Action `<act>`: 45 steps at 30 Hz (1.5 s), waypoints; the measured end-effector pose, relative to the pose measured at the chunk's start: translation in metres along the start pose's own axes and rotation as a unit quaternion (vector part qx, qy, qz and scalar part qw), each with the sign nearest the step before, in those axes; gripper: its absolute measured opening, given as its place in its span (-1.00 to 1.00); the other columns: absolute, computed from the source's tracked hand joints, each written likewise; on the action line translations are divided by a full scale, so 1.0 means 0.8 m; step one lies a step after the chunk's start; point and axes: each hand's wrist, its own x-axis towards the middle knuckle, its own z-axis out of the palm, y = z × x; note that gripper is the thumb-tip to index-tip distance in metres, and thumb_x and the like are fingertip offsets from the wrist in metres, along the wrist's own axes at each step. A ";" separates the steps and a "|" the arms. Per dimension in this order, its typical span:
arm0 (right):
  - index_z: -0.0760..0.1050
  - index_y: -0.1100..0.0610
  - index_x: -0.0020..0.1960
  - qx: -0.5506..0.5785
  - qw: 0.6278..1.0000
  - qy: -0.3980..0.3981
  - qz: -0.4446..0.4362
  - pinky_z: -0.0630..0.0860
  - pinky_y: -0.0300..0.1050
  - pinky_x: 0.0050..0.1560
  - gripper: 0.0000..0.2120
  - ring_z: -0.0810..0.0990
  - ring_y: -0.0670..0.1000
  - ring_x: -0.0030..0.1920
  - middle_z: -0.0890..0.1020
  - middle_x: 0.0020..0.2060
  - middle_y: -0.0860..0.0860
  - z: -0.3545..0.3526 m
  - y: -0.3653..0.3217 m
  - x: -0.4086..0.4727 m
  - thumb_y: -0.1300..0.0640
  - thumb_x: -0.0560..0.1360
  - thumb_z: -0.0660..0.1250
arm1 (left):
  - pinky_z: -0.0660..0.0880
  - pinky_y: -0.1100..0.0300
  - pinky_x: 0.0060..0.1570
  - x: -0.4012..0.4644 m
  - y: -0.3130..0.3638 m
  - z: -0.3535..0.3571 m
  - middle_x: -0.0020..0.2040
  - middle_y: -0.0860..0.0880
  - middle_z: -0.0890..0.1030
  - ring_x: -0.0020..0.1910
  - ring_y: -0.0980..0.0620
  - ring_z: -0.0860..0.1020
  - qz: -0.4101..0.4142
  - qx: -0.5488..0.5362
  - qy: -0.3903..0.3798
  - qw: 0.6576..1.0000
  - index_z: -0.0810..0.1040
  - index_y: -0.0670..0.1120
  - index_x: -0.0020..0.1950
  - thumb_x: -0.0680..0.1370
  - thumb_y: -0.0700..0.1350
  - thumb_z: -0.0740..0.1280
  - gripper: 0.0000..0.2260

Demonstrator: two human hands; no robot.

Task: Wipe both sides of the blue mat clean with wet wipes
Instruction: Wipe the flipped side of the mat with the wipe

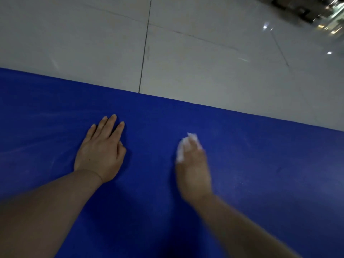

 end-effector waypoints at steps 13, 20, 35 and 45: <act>0.02 0.12 0.55 0.122 0.993 0.001 -0.005 -0.15 -0.11 0.49 -0.42 -0.19 -0.11 0.49 0.01 0.55 -0.01 0.012 -0.045 -0.017 -0.04 0.58 -0.26 | 0.08 -0.11 0.45 -0.119 0.010 -0.016 0.49 -0.18 0.29 0.47 -0.14 0.23 0.015 -0.036 0.003 0.999 0.44 -0.19 0.39 0.55 -0.08 0.01 -0.53; 0.03 0.23 0.54 0.074 0.995 -0.028 -0.056 0.01 -0.05 0.50 -0.42 -0.16 0.01 0.52 -0.03 0.54 0.13 -0.004 -0.026 -0.018 0.02 0.58 -0.19 | -0.08 0.01 0.45 -0.168 0.010 -0.004 0.50 -0.17 0.28 0.46 -0.12 0.22 0.021 0.010 -0.031 0.999 0.37 -0.15 0.45 0.54 -0.04 -0.03 -0.48; 0.29 0.29 0.42 0.047 0.999 0.015 0.024 0.17 -0.02 0.46 -0.51 0.18 0.20 0.49 0.30 0.43 0.23 -0.001 -0.006 -0.149 0.23 0.52 -0.05 | -0.18 0.03 0.50 -0.171 0.021 -0.014 0.58 -0.10 0.04 0.56 -0.04 -0.01 0.018 -0.011 -0.025 0.999 0.14 -0.09 0.55 0.58 -0.03 -0.02 -0.48; 0.16 0.28 0.48 0.066 0.997 -0.023 -0.035 -0.01 0.09 0.51 -0.51 0.07 0.17 0.51 0.21 0.47 0.19 -0.001 -0.091 -0.203 0.16 0.59 -0.15 | -0.03 0.03 0.47 -0.239 0.024 -0.012 0.48 -0.18 0.31 0.47 -0.11 0.23 0.111 -0.032 -0.009 0.993 0.42 -0.22 0.39 0.55 -0.09 -0.01 -0.51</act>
